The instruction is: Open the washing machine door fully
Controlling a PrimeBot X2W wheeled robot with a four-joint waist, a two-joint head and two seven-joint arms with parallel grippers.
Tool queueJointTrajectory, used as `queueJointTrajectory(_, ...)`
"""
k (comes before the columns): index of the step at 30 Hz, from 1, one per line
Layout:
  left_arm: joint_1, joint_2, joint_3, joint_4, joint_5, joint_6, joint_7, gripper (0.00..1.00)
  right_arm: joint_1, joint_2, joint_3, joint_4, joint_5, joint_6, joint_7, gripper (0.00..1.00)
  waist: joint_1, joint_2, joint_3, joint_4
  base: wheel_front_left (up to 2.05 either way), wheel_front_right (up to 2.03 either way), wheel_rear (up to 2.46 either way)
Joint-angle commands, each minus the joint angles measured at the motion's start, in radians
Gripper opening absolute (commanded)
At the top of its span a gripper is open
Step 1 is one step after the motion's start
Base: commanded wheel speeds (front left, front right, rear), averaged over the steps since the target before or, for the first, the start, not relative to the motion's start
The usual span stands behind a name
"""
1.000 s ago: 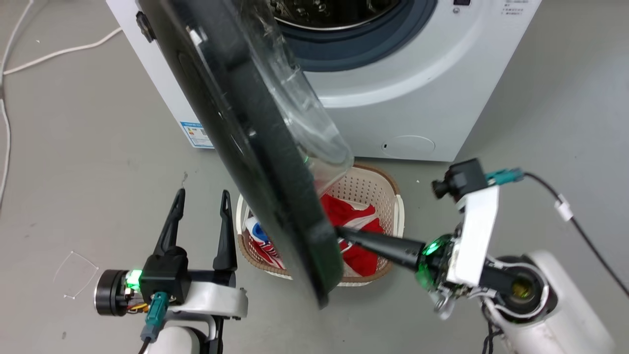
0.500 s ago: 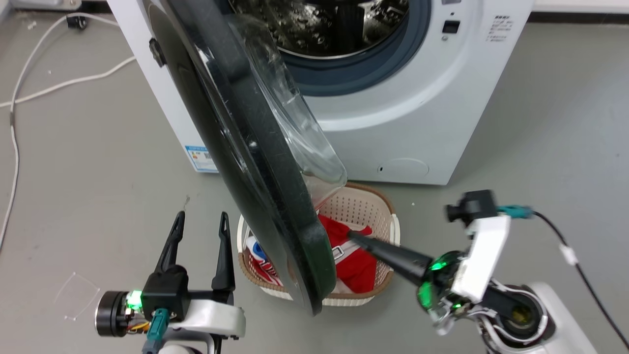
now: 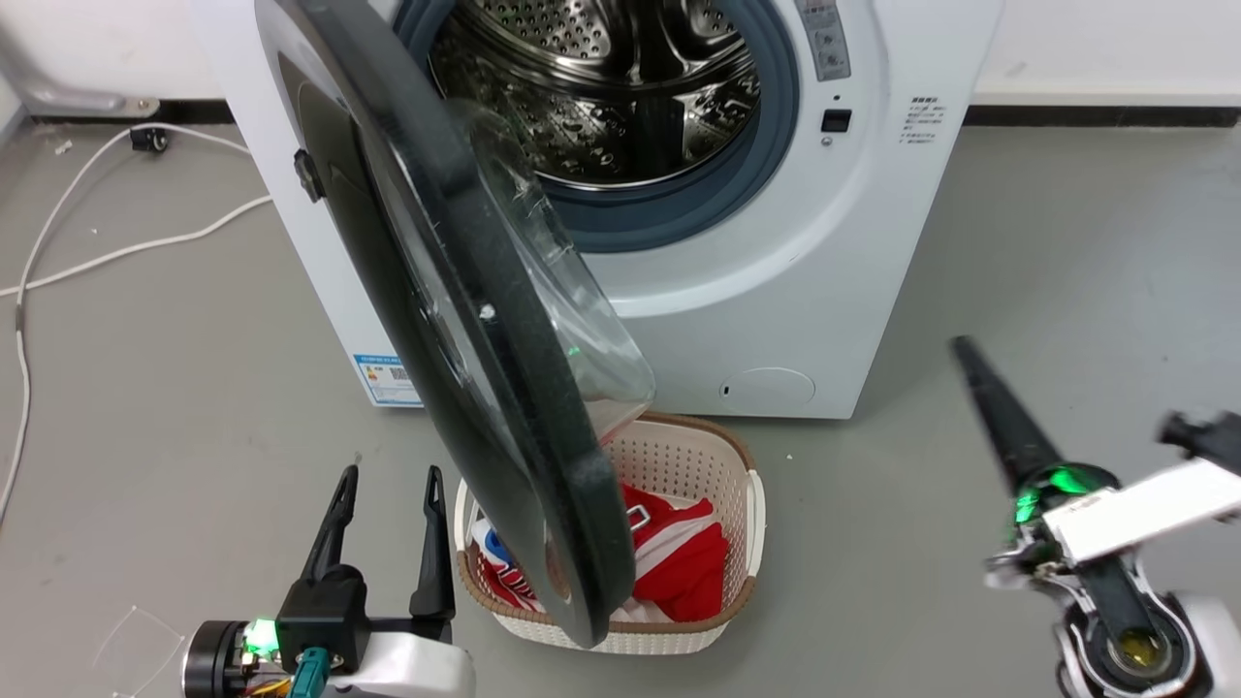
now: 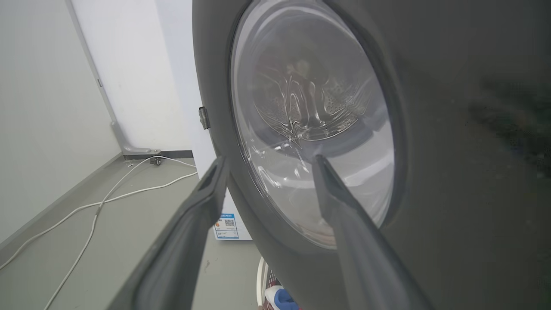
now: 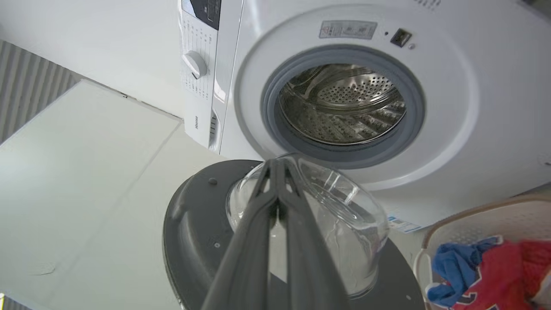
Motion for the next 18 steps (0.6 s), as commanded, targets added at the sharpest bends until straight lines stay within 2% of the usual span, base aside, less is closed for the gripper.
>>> queueJointTrajectory(1,0.013,-0.001,0.002,-0.001,0.002,0.003,-0.002,1.0,0.02,-0.018,-0.008,-0.018,-0.067,0.003,-0.069,0.0,0.0001,0.0,-0.01,-0.005,0.0,0.0,0.0)
queueJointTrajectory(3,0.019,-0.001,0.001,-0.001,0.001,0.003,-0.002,1.0,0.043,-0.049,-0.002,-0.032,-0.193,0.003,-0.194,0.0,0.0001,0.0,-0.018,-0.006,0.0,0.0,0.0)
queueJointTrajectory(5,0.022,-0.001,0.001,-0.003,0.0,0.004,-0.002,1.0,0.063,-0.097,0.022,-0.038,-0.373,0.003,-0.352,0.0,0.0001,0.0,-0.022,-0.008,0.0,0.0,0.0)
queueJointTrajectory(7,0.03,-0.001,0.003,-0.005,-0.001,0.006,-0.002,1.0,0.087,-0.095,0.039,-0.023,-0.487,0.003,-0.447,0.0,0.0001,0.0,-0.028,-0.011,0.0,0.0,0.0)
queueJointTrajectory(9,0.036,-0.001,0.006,-0.007,-0.002,0.007,-0.003,1.0,0.093,-0.107,0.029,-0.029,-0.63,0.003,-0.469,0.0,0.0001,0.0,-0.031,-0.016,0.0,0.0,0.0)
queueJointTrajectory(13,0.038,-0.001,0.01,-0.013,0.001,0.006,-0.002,1.0,0.119,-0.048,-0.047,-0.114,-0.923,0.003,-0.471,0.0,0.0001,0.0,-0.031,-0.025,0.0,0.0,0.0)
queueJointTrajectory(15,0.04,-0.001,0.011,-0.013,0.003,0.005,-0.002,1.0,0.144,-0.007,-0.073,-0.138,-1.03,0.002,-0.471,0.0,0.0001,0.0,-0.031,-0.028,0.0,0.0,0.0)
queueJointTrajectory(18,0.039,-0.001,0.01,-0.012,0.005,0.002,-0.002,1.0,0.166,-0.004,-0.068,-0.17,-1.204,0.002,-0.471,0.0,0.0001,0.0,-0.031,-0.028,0.0,0.0,0.0)
